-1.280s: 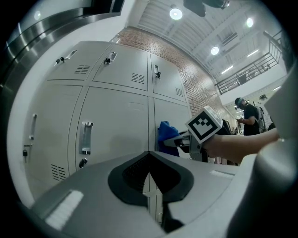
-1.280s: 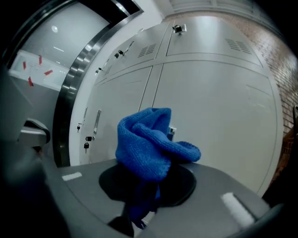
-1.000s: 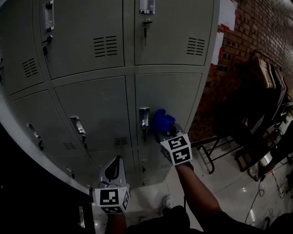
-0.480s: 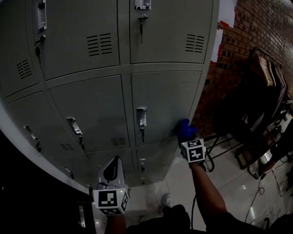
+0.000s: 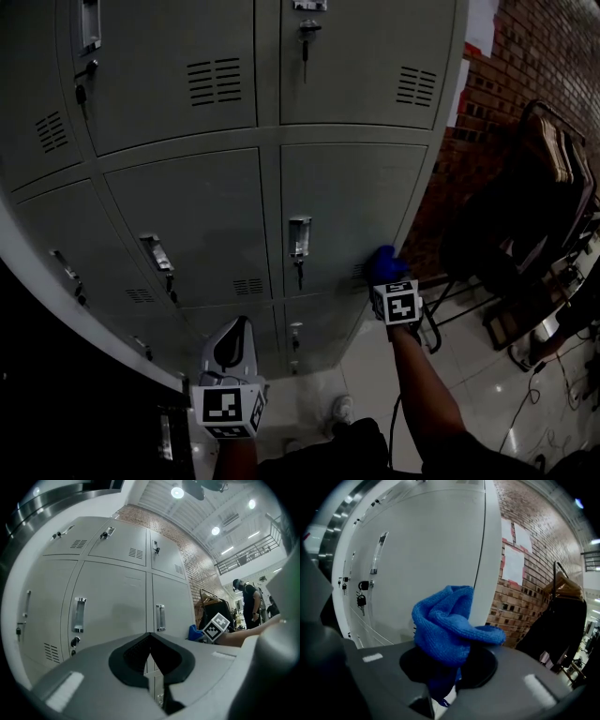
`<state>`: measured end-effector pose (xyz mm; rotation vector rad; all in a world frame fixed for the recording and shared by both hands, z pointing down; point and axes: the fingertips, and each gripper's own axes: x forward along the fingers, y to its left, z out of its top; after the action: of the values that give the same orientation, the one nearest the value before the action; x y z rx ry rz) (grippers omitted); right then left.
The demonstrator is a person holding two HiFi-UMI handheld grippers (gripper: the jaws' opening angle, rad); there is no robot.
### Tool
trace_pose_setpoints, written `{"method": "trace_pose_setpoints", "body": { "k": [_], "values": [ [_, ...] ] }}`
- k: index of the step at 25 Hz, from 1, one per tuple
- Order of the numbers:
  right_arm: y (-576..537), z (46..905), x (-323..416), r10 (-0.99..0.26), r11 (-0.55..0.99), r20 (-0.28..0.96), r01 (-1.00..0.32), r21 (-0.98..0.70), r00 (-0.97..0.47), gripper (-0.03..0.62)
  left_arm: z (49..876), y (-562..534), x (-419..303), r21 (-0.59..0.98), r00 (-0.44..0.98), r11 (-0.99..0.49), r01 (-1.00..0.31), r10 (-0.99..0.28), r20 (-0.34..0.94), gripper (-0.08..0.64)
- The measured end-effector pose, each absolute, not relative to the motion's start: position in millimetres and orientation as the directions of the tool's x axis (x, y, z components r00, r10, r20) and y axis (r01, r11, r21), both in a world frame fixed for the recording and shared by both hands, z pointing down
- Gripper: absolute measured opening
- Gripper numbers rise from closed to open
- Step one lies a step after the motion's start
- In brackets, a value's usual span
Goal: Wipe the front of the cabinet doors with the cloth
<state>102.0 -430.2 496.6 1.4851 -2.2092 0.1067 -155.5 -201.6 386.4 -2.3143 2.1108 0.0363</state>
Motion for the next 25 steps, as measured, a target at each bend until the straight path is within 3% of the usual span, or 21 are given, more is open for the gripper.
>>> {"method": "trace_pose_setpoints", "body": {
  "k": [14,25],
  "values": [
    [-400.9,495.6,22.7,-0.797,0.554,0.363,-0.824,0.120,-0.483,0.085,390.4,-195.5,-161.8,0.008,0.074,-0.074,-0.997,-0.997,-0.016,0.017],
    [-367.8,484.9,-73.1,-0.679,0.720,0.355,-0.678,0.148,-0.643,0.084,388.0,-188.8,-172.8,-0.003,0.040,-0.040,-0.999,-0.999,-0.009,0.017]
  ]
}}
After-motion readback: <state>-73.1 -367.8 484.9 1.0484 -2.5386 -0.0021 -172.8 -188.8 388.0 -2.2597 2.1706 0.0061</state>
